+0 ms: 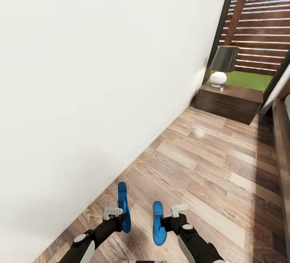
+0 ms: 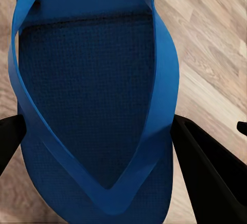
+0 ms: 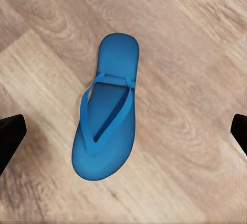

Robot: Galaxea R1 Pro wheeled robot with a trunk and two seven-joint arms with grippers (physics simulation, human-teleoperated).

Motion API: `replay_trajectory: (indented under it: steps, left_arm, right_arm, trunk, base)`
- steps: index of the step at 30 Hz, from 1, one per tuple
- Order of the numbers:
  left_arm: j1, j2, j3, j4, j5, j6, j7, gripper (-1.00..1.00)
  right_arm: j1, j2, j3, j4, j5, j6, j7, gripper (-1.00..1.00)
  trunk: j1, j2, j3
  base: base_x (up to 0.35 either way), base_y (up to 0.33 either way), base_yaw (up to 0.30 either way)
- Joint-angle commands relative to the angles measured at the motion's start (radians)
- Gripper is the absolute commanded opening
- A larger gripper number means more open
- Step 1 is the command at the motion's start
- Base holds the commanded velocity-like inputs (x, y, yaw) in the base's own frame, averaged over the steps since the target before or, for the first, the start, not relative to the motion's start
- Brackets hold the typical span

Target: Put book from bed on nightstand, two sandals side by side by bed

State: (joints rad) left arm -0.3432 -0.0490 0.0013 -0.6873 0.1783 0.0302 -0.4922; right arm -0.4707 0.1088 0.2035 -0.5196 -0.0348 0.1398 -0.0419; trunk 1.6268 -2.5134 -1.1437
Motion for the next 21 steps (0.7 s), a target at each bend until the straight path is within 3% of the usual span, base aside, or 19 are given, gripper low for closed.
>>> replay_trajectory:
  steps: [1,21]
  left_arm:
    - [0.0,0.0,0.0,0.0,0.009,0.003,-0.003,-1.0]
    - [0.0,0.001,0.0,0.0,0.009,0.003,-0.006,-1.0]
  right_arm:
    - [0.0,-0.001,0.005,-0.002,-0.004,0.006,-0.005,1.0]
    - [-0.001,-0.001,0.005,-0.002,-0.004,0.007,-0.006,1.0]
  trunk:
    - [0.0,-0.001,-0.005]
    - [0.009,-0.005,-0.082]
  base:
    - [0.0,0.0,0.0]
    - [0.0,0.0,0.0]
